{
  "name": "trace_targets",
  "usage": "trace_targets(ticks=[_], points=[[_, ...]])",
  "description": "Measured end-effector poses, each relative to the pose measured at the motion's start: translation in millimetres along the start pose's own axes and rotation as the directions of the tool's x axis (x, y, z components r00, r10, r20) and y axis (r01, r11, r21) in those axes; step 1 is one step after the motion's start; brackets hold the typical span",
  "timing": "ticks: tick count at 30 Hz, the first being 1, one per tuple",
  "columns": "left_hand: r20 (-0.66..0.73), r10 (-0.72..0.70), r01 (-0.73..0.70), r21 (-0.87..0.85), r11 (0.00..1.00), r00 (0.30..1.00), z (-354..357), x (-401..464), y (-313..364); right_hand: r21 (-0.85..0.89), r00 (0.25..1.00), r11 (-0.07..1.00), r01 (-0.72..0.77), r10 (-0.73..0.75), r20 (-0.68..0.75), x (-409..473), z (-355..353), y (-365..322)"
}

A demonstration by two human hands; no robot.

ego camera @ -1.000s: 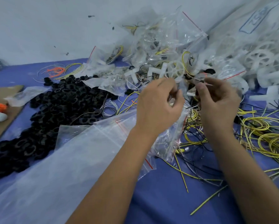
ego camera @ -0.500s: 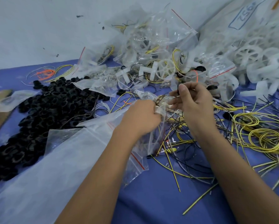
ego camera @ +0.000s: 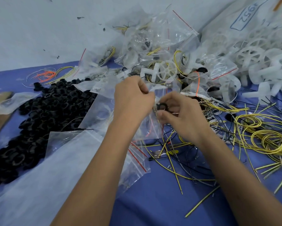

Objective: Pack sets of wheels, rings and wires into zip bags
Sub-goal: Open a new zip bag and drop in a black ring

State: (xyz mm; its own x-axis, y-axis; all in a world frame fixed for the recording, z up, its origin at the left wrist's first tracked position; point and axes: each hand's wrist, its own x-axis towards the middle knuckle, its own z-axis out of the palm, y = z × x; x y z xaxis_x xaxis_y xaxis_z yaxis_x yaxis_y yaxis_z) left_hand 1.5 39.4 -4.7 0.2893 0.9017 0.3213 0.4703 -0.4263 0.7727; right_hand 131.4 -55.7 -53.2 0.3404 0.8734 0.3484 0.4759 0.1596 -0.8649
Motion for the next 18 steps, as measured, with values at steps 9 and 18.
trace_targets(ticks=[9, 18], points=[[0.183, -0.013, 0.020, -0.032, 0.999, 0.983, 2, -9, 10, -0.161, 0.985, 0.980, 0.117, -0.093, 0.147, -1, 3, -3], [0.159, -0.103, 0.135, -0.206, 0.969, 0.982, 7, -9, -1, -0.124, 1.000, 0.992, 0.007, -0.009, -0.012, 1, -5, 5]])
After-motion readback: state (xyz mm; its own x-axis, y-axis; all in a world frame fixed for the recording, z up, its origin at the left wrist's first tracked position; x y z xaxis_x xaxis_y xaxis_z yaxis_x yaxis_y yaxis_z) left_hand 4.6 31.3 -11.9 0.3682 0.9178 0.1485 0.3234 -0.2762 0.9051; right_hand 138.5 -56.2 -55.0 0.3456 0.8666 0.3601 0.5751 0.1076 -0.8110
